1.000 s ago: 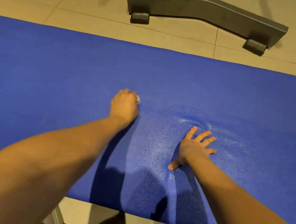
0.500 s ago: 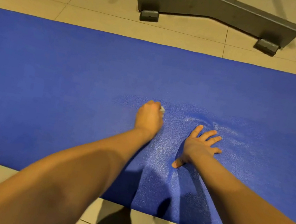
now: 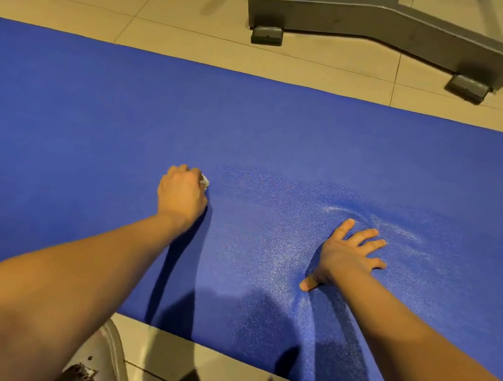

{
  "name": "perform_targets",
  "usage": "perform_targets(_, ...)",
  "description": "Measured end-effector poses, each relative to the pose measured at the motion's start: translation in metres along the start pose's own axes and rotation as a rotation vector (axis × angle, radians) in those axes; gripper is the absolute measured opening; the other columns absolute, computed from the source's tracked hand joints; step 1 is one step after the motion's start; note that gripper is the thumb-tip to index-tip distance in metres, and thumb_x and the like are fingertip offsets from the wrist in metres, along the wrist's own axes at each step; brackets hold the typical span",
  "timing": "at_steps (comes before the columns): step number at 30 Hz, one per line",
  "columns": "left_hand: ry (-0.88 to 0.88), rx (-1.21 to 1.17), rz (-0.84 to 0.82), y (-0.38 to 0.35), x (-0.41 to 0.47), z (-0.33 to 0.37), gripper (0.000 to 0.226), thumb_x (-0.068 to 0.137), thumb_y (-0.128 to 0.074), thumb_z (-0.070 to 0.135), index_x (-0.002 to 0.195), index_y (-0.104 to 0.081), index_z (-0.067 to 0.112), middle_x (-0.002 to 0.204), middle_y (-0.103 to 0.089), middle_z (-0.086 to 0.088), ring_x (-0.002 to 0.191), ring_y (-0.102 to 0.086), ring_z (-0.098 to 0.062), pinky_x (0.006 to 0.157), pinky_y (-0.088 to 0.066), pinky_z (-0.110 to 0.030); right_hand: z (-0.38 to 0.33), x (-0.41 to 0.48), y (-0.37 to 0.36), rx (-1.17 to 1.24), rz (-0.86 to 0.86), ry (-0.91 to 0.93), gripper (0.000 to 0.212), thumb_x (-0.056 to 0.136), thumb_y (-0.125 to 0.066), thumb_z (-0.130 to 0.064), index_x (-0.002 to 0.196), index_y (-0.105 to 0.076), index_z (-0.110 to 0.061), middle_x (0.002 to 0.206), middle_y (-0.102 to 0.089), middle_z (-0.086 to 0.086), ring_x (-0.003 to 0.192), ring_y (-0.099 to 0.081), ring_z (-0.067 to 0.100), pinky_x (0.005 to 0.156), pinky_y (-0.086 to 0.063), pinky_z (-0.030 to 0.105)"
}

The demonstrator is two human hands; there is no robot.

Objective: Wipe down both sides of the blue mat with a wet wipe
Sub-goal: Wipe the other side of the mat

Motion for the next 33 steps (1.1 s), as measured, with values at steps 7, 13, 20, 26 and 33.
perform_targets(7, -0.060, -0.258, -0.114, -0.030, -0.021, 0.092, 0.014, 0.089, -0.055, 0.008, 0.076, -0.061, 0.009, 0.086, -0.068, -0.011, 0.085, -0.061, -0.034, 0.065, -0.043, -0.036, -0.001, 0.000, 0.000, 0.001, 0.000, -0.003, 0.176, 0.043, -0.094, -0.063, 0.148, 0.034, -0.003, 0.152, 0.024, 0.043, 0.141, 0.013, 0.065, 0.109, -0.023, 0.076)
perform_targets(13, -0.212, -0.240, -0.115, -0.041, -0.058, 0.158, 0.006, 0.097, -0.055, 0.017, 0.102, -0.057, 0.015, 0.102, -0.062, -0.008, 0.099, -0.053, -0.029, 0.086, -0.038, -0.038, 0.000, -0.001, 0.001, 0.015, 0.005, -0.009, 0.177, 0.042, -0.095, -0.061, 0.148, 0.033, -0.004, 0.153, 0.024, 0.041, 0.142, 0.013, 0.063, 0.109, -0.022, 0.076)
perform_targets(20, -0.116, 0.019, -0.047, -0.011, -0.038, 0.051, 0.011, 0.088, -0.054, 0.014, 0.092, -0.064, 0.016, 0.095, -0.064, -0.008, 0.095, -0.055, -0.033, 0.080, -0.036, -0.039, 0.001, -0.004, 0.003, 0.025, 0.014, 0.024, 0.177, 0.041, -0.095, -0.062, 0.150, 0.032, -0.005, 0.154, 0.023, 0.041, 0.143, 0.013, 0.063, 0.110, -0.021, 0.076)
perform_targets(26, 0.132, 0.009, 0.020, 0.002, -0.038, -0.007, 0.011, 0.093, -0.056, 0.012, 0.083, -0.061, 0.013, 0.093, -0.063, -0.011, 0.092, -0.054, -0.034, 0.076, -0.034, -0.038, 0.001, -0.004, 0.003, 0.025, 0.025, 0.022, 0.177, 0.041, -0.095, -0.062, 0.150, 0.031, -0.004, 0.154, 0.021, 0.041, 0.143, 0.012, 0.063, 0.110, -0.022, 0.075)
perform_targets(33, -0.050, -0.248, -0.124, -0.035, -0.078, 0.119, 0.013, 0.088, -0.058, 0.009, 0.082, -0.064, 0.019, 0.092, -0.068, -0.005, 0.092, -0.058, -0.031, 0.081, -0.040, -0.039, 0.001, -0.003, 0.003, 0.024, 0.020, 0.015, 0.177, 0.040, -0.096, -0.061, 0.150, 0.031, -0.003, 0.154, 0.021, 0.041, 0.142, 0.012, 0.064, 0.109, -0.022, 0.077)
Point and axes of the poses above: each hand's wrist, its own x-axis towards the middle knuckle, its own y-axis out of the back of the hand, z = x × y, the point moved 8 cm from there along x, towards the middle knuckle
